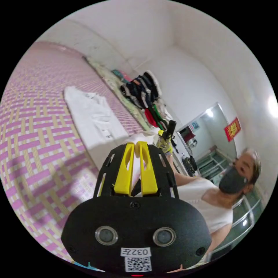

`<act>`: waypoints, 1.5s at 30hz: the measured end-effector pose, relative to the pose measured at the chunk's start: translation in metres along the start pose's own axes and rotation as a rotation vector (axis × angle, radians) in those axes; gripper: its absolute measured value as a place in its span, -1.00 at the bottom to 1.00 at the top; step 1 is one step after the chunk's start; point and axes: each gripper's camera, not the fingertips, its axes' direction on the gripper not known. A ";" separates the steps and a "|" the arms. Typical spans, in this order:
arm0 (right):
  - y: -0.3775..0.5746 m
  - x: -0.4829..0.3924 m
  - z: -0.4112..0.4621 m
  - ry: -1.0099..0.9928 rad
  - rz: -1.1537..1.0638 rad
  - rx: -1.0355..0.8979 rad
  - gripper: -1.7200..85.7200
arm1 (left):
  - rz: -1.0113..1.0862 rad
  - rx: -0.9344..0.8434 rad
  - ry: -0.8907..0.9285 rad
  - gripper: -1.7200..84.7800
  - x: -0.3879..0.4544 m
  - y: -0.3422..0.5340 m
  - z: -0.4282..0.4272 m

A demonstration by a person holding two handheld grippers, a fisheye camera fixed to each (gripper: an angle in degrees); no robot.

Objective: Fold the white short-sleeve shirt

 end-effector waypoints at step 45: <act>0.120 -0.089 0.133 0.256 -0.049 -0.111 -0.78 | 0.437 -0.153 -0.464 -0.77 0.126 0.178 0.120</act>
